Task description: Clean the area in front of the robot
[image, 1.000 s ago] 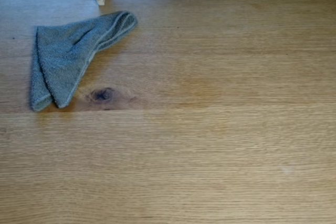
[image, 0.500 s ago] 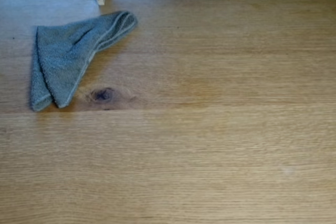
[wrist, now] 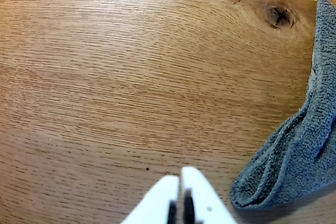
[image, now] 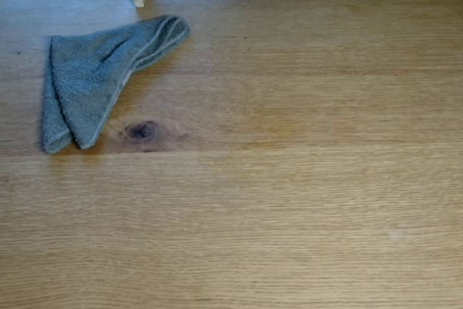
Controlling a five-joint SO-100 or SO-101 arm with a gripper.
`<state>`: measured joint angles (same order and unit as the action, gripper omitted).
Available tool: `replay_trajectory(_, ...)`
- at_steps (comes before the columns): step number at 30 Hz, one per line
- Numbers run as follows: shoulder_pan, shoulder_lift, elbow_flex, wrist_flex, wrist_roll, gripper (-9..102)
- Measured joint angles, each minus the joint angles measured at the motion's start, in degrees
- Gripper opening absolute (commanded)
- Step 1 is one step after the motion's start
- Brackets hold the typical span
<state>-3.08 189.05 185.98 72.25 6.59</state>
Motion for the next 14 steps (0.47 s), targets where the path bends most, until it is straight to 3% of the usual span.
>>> replay_trajectory(14, 0.0, 0.0, 0.0, 0.0, 0.0, 2)
